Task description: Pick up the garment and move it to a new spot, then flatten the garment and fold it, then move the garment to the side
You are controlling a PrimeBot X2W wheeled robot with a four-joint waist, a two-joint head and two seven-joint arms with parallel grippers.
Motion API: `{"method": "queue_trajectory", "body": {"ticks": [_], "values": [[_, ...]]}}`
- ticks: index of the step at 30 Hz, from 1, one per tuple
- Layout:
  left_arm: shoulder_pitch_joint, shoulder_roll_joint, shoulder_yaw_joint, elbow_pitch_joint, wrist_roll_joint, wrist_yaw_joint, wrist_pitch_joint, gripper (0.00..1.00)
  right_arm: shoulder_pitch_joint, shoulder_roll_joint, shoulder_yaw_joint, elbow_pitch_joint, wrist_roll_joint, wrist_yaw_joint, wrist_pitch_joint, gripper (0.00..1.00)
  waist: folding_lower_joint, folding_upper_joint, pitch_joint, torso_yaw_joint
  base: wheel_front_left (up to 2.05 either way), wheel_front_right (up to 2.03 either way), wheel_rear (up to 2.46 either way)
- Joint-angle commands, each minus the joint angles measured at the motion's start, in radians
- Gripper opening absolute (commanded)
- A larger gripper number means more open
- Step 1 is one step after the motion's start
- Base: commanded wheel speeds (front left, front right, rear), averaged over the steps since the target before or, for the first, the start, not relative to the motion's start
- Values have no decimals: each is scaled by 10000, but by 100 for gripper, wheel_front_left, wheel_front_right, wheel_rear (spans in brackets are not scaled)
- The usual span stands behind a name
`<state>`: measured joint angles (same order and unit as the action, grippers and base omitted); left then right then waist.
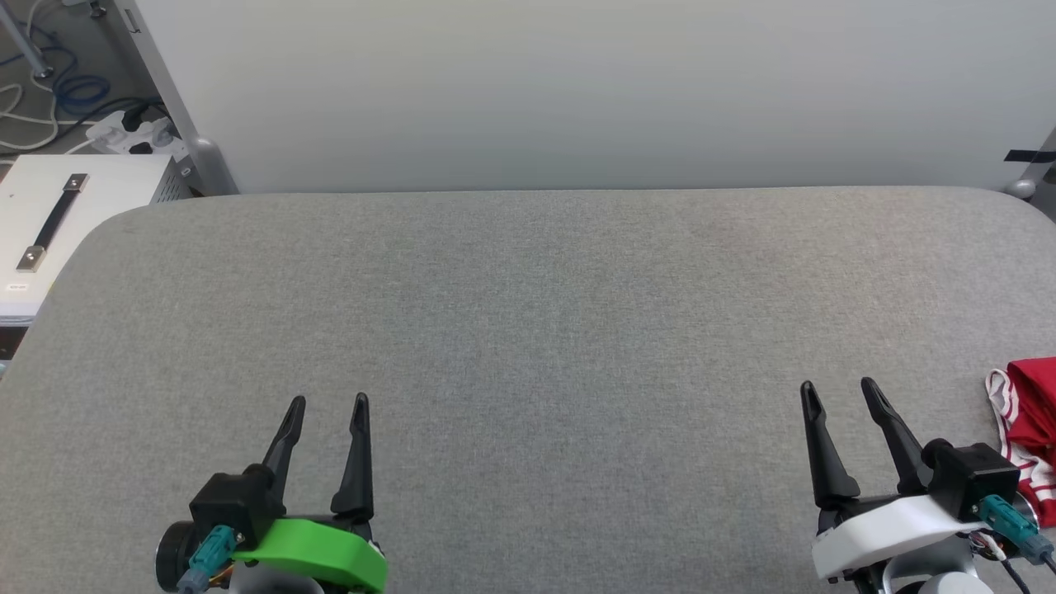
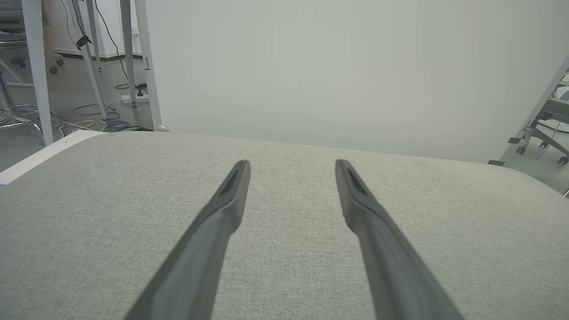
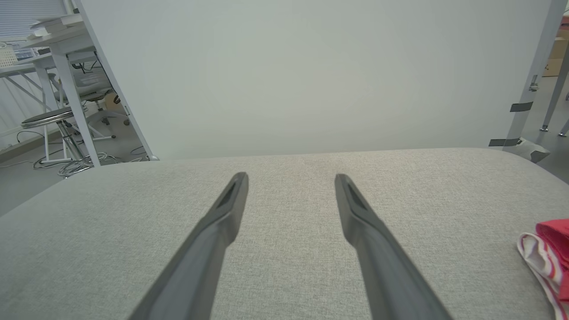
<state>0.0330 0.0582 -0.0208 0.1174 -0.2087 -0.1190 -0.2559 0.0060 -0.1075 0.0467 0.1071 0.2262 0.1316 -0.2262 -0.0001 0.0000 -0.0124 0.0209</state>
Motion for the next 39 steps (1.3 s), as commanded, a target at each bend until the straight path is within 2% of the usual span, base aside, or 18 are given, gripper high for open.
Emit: {"method": "queue_trajectory", "body": {"ticks": [1,29,30,39], "values": [[182,-68,81,22,89,-48,-59,100,103,51,-42,70,-54,-9,-101,100,1,0,-38,-5,0,0,0],[133,-79,-8,-71,-136,-95,-59,100,-66,190,109,382,-84,-9,-275,100,1,0,25,-55,0,0,0],[85,-12,-25,-27,-107,-44,8,0,16,125,106,360,-81,0,-216,0,1,0,25,-54,0,0,0],[64,-9,-25,-70,-4,14,141,0,13,124,79,293,-183,0,-98,0,1,0,30,-61,0,0,0]]}}
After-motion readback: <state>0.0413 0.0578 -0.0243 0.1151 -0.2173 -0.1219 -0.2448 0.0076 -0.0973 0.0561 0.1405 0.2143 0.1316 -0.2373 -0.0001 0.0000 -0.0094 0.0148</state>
